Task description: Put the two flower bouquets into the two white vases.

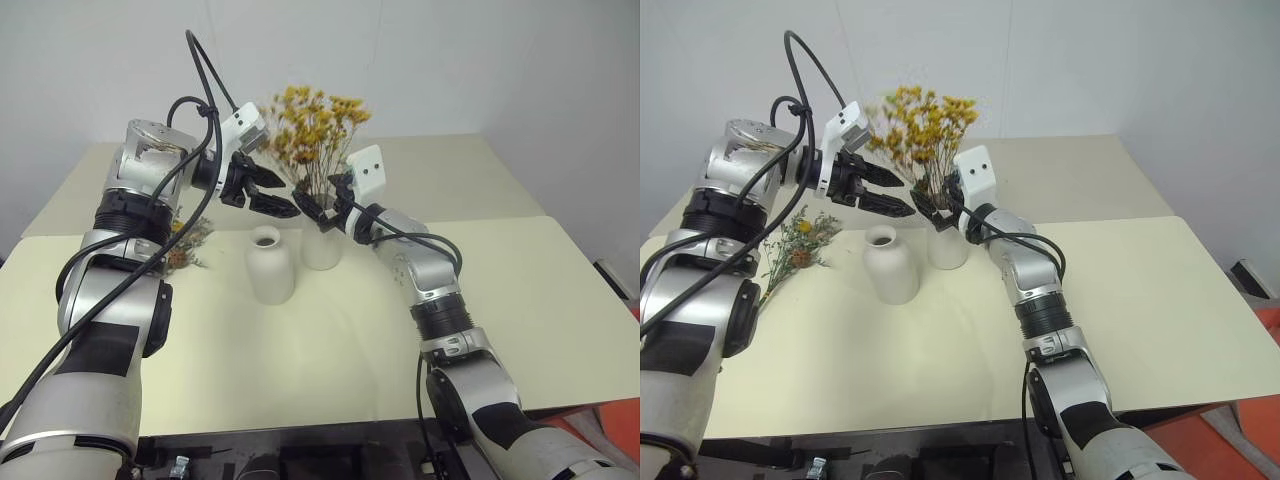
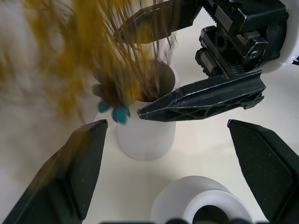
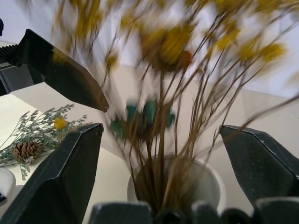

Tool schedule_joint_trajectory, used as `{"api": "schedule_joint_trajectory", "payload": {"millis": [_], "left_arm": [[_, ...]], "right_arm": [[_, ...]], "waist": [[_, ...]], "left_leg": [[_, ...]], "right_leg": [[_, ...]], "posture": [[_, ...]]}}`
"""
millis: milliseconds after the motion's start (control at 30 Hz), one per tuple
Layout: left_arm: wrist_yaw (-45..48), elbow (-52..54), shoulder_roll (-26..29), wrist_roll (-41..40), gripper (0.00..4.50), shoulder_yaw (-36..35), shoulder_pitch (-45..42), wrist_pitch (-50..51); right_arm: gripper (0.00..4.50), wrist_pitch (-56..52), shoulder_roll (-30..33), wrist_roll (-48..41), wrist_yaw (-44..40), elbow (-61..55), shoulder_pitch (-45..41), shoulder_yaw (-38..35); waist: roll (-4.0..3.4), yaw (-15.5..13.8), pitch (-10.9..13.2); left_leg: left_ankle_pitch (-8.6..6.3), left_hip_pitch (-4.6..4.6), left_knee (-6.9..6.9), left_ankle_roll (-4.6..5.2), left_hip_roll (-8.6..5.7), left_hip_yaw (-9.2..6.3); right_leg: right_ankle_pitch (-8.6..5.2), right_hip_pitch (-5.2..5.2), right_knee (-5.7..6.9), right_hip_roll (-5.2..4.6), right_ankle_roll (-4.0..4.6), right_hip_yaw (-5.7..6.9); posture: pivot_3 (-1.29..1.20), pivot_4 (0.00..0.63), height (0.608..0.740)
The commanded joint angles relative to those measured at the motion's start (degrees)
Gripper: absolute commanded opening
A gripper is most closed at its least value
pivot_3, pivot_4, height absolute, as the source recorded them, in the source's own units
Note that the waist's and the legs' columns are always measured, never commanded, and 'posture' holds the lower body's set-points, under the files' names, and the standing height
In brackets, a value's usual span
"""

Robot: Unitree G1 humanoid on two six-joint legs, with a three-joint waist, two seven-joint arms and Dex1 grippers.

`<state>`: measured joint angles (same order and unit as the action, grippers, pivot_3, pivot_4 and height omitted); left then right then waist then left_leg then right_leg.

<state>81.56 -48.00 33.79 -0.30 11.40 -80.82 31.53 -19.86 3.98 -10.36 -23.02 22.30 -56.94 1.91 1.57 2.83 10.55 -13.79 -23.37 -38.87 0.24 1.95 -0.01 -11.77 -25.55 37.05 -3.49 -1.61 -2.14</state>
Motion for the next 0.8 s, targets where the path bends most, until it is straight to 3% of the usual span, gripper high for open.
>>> {"api": "schedule_joint_trajectory", "payload": {"millis": [33,300,567,800], "left_arm": [[0.14,2.27,0.6,-0.43,4.5,-0.44,-0.63,0.23],[1.22,5.49,1.9,-0.89,4.5,-0.53,1.27,1.5],[0.84,14.35,6.34,-2.64,4.5,-2.31,5.28,7.22],[-1.86,25.37,13.56,-3.99,4.5,-3.37,9.77,15.99]], "right_arm": [[4.47,-2.23,0.71,-0.68,0.31,-6.55,0.62,-0.49],[4.47,-14.66,5.89,-2.86,-0.41,-23.83,8.32,-1.13],[4.47,-24.01,10.25,-6.04,-0.97,-33.07,11.12,-2.32],[4.47,-38.25,18.5,-21.76,-11.71,-42.75,10.31,-6.76]], "waist": [[0.0,-0.03,0.0],[0.0,-0.2,0.0],[0.0,0.07,0.0],[0.0,-0.15,0.0]], "left_leg": [[0.0,-0.01,0.0,0.0,0.0,0.0],[0.0,-0.02,-0.01,0.0,-0.01,-0.01],[0.0,0.07,-0.03,0.0,0.0,0.0],[0.0,0.02,-0.02,0.0,0.0,-0.01]], "right_leg": [[0.0,-0.01,0.0,0.0,0.0,0.0],[0.0,-0.01,0.01,-0.01,0.0,-0.01],[-0.01,-0.03,0.04,0.05,0.0,-0.09],[-0.01,-0.02,0.03,0.04,0.0,-0.1]], "posture": [[0.0,0.15,0.74],[0.0,0.15,0.74],[0.0,0.15,0.74],[0.0,0.15,0.74]]}}
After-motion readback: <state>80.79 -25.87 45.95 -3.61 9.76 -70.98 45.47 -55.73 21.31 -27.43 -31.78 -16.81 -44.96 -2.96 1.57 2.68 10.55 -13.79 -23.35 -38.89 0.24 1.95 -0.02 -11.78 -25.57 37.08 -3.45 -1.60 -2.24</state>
